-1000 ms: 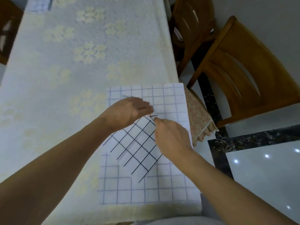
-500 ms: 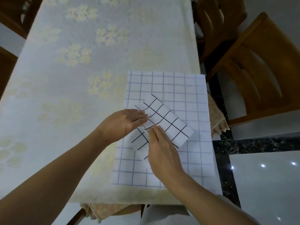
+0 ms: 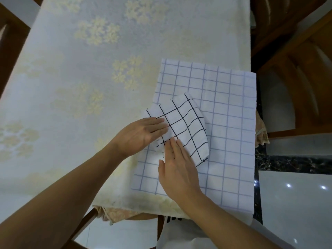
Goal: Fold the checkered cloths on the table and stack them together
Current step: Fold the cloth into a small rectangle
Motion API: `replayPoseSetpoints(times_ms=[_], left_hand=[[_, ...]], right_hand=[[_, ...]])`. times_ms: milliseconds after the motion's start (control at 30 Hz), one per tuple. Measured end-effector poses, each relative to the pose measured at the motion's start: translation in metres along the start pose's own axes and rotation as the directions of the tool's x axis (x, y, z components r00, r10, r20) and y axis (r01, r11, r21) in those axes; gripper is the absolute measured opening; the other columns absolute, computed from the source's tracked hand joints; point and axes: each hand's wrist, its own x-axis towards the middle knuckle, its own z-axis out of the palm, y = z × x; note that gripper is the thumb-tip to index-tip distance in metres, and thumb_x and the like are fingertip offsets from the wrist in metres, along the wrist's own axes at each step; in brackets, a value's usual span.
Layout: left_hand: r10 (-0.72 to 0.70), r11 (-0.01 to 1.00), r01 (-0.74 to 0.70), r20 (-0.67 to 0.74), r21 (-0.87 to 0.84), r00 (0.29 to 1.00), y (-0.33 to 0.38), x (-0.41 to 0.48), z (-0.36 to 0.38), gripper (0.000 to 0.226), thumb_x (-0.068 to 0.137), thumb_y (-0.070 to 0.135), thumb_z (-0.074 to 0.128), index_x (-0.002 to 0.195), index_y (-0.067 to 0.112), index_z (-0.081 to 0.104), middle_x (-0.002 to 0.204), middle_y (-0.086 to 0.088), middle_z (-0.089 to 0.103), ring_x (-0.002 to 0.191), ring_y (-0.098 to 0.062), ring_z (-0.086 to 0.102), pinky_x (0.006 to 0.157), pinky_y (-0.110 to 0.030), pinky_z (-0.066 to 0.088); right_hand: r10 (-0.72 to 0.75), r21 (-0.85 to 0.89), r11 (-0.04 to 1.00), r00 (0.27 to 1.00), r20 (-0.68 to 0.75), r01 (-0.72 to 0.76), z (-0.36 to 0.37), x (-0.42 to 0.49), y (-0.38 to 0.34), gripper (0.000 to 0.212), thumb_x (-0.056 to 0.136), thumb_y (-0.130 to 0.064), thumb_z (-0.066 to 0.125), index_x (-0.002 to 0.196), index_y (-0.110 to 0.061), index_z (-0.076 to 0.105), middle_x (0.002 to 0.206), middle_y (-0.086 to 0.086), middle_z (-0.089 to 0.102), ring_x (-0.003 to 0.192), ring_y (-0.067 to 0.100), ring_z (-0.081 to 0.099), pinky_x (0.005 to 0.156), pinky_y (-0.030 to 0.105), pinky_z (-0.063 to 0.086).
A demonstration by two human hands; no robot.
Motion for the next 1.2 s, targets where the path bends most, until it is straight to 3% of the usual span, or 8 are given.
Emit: replayPoseSetpoints(times_ms=[200,300,433,567,767,967,1067,1200], left_hand=[[-0.071,0.997,0.072,0.044,-0.006,0.997,0.006,-0.007,0.000,0.040,0.078,0.006,0.055,0.116,0.000,0.068,0.119,-0.016,0.069,0.110,-0.033,0.065,0.096,-0.046,0.053],[-0.167,0.986,0.168,-0.057,0.002,0.984,0.015,0.009,-0.001,0.035,0.085,0.009,0.046,0.112,-0.001,0.066,0.115,-0.018,0.068,0.102,-0.034,0.064,0.089,-0.044,0.051],[-0.443,0.896,0.440,-0.147,-0.060,0.884,0.037,0.048,0.013,0.042,0.098,0.017,0.046,0.135,-0.001,0.052,0.144,-0.022,0.047,0.129,-0.036,0.047,0.107,-0.045,0.039],[-0.593,0.805,0.593,-0.040,-0.003,0.804,0.057,0.062,0.029,0.060,0.105,0.037,0.025,0.153,0.001,0.025,0.163,-0.016,0.019,0.151,-0.028,0.018,0.121,-0.048,0.019],[-0.592,0.803,0.587,0.026,0.102,0.806,0.078,0.059,0.041,0.063,0.105,0.041,0.017,0.157,0.004,0.012,0.165,-0.012,0.008,0.153,-0.024,0.007,0.122,-0.048,0.017],[-0.661,0.750,0.657,0.044,0.075,0.749,0.093,0.056,0.057,0.065,0.104,0.041,0.022,0.155,0.001,0.018,0.164,-0.014,0.016,0.152,-0.025,0.014,0.121,-0.048,0.023],[-0.683,0.730,0.677,0.056,0.098,0.728,0.095,0.057,0.064,0.066,0.103,0.041,0.020,0.156,0.003,0.013,0.165,-0.012,0.009,0.153,-0.023,0.007,0.122,-0.048,0.018],[-0.697,0.715,0.688,0.045,0.126,0.716,0.096,0.058,0.068,0.066,0.103,0.041,0.016,0.157,0.005,0.008,0.166,-0.010,0.002,0.153,-0.020,0.000,0.124,-0.047,0.012]], right_hand=[[-0.094,-0.033,0.995,0.995,-0.015,0.094,-0.020,-0.007,0.007,0.059,0.095,-0.035,0.033,0.142,-0.002,0.049,0.149,0.017,0.048,0.142,0.029,0.041,0.114,0.044,0.038],[-0.164,-0.065,0.985,0.984,-0.064,0.160,-0.035,-0.006,0.018,0.056,0.095,-0.032,0.038,0.141,-0.003,0.052,0.148,0.016,0.048,0.142,0.029,0.040,0.115,0.044,0.037],[-0.199,-0.069,0.979,0.977,-0.075,0.194,-0.051,0.000,0.028,0.058,0.091,-0.026,0.039,0.144,-0.003,0.048,0.152,0.014,0.045,0.144,0.026,0.037,0.118,0.043,0.033],[-0.237,-0.096,0.968,0.969,-0.065,0.230,-0.078,-0.007,0.055,0.069,0.087,-0.030,0.036,0.152,-0.005,0.034,0.158,0.010,0.034,0.150,0.022,0.025,0.123,0.039,0.019],[-0.302,-0.146,0.943,0.953,-0.002,0.299,-0.078,-0.008,0.098,0.071,0.090,-0.032,0.041,0.154,-0.004,0.029,0.162,0.012,0.025,0.152,0.022,0.015,0.122,0.042,0.021],[-0.413,-0.184,0.892,0.910,0.039,0.413,-0.071,0.007,0.116,0.074,0.083,-0.030,0.048,0.150,-0.001,0.036,0.159,0.016,0.031,0.151,0.027,0.021,0.119,0.047,0.029],[-0.462,-0.194,0.864,0.885,0.060,0.464,-0.065,0.013,0.128,0.075,0.081,-0.032,0.042,0.150,-0.002,0.037,0.159,0.015,0.032,0.151,0.028,0.021,0.120,0.047,0.028],[-0.524,-0.125,0.844,0.851,0.015,0.522,-0.055,0.020,0.147,0.069,0.084,-0.022,0.054,0.148,-0.001,0.040,0.157,0.016,0.034,0.150,0.029,0.022,0.118,0.048,0.030]])
